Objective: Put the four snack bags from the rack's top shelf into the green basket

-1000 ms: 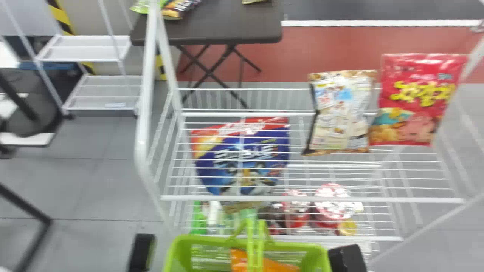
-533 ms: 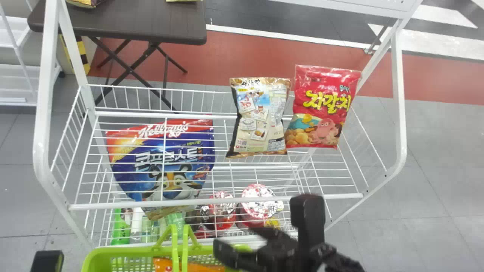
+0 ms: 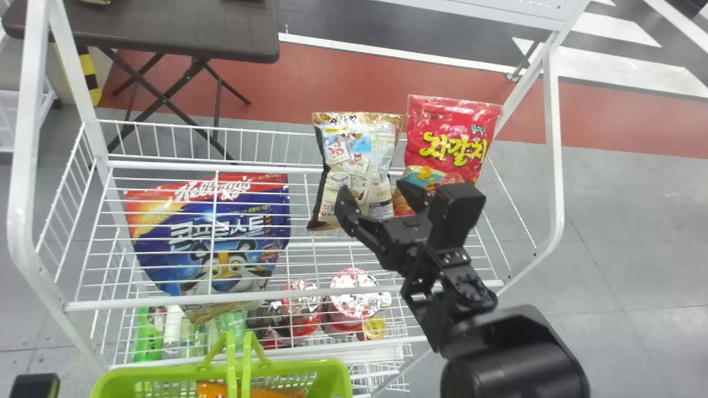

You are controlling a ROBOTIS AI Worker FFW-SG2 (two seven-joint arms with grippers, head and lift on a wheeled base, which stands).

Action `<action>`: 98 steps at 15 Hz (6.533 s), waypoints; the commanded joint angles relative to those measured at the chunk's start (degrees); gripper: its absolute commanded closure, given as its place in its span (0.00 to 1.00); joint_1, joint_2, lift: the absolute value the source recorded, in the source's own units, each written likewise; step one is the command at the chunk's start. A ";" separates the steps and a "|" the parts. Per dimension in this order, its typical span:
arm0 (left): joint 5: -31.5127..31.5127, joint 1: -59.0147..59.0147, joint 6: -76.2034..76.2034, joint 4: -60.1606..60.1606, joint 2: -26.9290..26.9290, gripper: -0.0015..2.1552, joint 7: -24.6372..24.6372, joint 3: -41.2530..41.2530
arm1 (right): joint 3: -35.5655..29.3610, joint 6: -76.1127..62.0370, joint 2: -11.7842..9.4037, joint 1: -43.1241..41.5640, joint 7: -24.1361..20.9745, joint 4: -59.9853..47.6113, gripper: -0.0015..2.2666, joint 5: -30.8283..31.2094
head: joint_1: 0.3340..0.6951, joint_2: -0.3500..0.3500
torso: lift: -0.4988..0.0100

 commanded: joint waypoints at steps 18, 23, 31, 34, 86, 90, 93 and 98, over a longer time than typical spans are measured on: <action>-0.18 -1.29 -0.17 1.17 -0.15 1.00 0.25 0.78 | -6.95 13.79 0.00 16.23 13.90 -24.52 0.99 -4.02 | 1.00 0.11 | 0.98; -0.18 -1.56 -0.70 1.61 -0.15 1.00 0.25 0.87 | -15.48 43.15 0.00 25.11 20.14 -35.24 0.99 -10.70 | 1.00 0.01 | 0.98; -0.61 -1.73 -0.88 1.52 -0.15 1.00 1.13 -0.89 | -6.78 57.56 -0.62 26.60 25.59 -28.56 0.98 -15.10 | 1.00 0.00 | 0.98; -0.61 -1.64 -0.88 1.26 -0.15 1.00 1.04 -1.33 | 1.31 51.23 -1.41 25.29 26.12 -26.72 0.98 -11.85 | 1.00 0.09 | 0.98; -1.05 -1.91 -0.70 1.08 -0.15 1.00 1.92 -1.50 | -23.30 6.41 1.67 8.67 15.30 -14.94 0.96 -10.97 | 1.00 0.00 | 0.98; -0.88 -1.82 -0.88 0.91 -0.15 1.00 2.19 -1.15 | -29.45 24.16 4.21 18.25 23.30 -27.16 0.96 -23.10 | 1.00 0.00 | 0.98; -0.88 -1.99 -1.05 0.99 -0.15 1.00 2.36 -1.41 | -32.71 36.64 6.94 22.12 31.30 -29.00 0.95 -28.90 | 1.00 0.00 | 0.98; -0.88 -2.17 -1.40 0.99 -0.15 1.00 2.54 -1.77 | -30.33 45.79 5.97 25.20 34.03 -23.64 0.96 -28.98 | 1.00 0.00 | 0.98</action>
